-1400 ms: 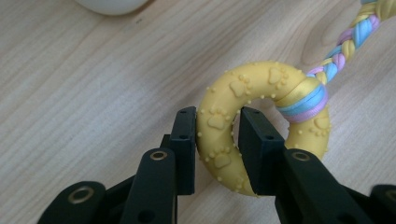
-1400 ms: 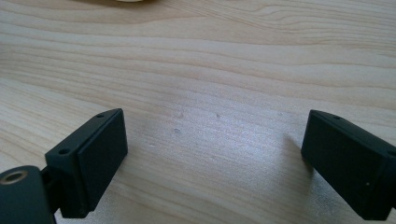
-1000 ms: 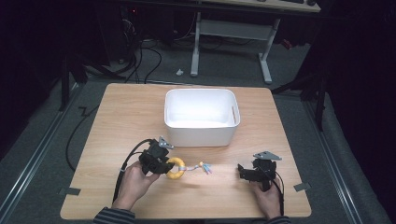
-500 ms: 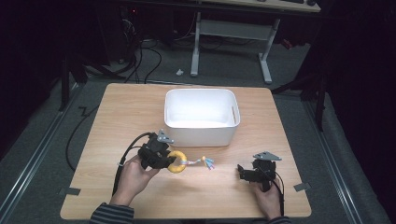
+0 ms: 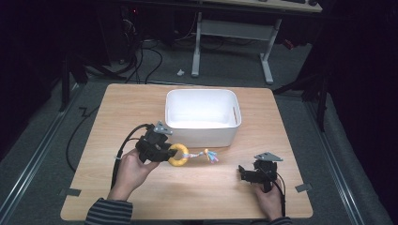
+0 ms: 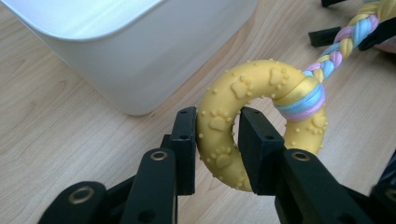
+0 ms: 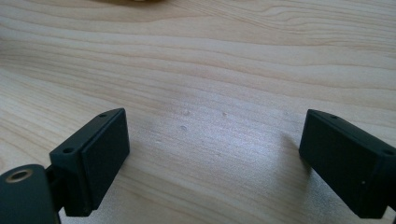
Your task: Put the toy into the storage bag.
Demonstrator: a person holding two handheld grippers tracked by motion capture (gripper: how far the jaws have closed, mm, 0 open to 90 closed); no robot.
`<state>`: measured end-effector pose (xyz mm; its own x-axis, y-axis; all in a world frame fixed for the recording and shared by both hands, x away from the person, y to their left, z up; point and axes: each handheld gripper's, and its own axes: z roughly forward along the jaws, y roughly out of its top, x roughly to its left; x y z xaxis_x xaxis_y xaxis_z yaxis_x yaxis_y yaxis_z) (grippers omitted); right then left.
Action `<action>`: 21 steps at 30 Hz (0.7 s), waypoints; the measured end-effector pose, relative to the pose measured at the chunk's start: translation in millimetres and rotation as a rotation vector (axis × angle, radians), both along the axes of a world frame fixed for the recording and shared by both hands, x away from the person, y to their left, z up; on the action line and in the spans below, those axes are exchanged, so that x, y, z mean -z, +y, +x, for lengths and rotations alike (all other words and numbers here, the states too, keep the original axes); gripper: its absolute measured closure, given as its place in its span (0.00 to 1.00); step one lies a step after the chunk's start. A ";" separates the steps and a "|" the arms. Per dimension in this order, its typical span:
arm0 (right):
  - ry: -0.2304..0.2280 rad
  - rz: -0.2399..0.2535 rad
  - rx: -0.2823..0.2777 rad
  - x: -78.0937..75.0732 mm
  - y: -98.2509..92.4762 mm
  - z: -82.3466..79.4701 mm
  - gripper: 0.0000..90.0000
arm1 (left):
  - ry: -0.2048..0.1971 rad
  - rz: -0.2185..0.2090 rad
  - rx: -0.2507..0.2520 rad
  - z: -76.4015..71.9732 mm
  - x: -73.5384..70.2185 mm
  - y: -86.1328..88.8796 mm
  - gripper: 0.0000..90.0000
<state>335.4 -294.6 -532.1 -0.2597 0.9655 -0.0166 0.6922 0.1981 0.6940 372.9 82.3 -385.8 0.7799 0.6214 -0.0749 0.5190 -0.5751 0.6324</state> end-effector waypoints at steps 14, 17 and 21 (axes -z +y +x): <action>-0.009 0.005 -0.023 -0.5 0.9 -1.6 0.15 | -0.023 -0.044 -0.046 5.8 -24.8 11.0 0.76; -0.009 0.005 -0.023 -0.5 1.0 -1.6 0.15 | -0.008 -0.076 -0.035 11.3 -31.4 10.0 0.76; -0.009 0.005 -0.023 -0.5 0.9 -1.6 0.15 | -0.013 -0.060 -0.048 19.2 -36.8 7.3 0.76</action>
<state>333.7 -293.7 -531.7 -0.2820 0.9593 -0.0144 0.6814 0.2108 0.7009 392.1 89.6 -349.0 0.7505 0.6528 -0.1031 0.5365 -0.5106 0.6719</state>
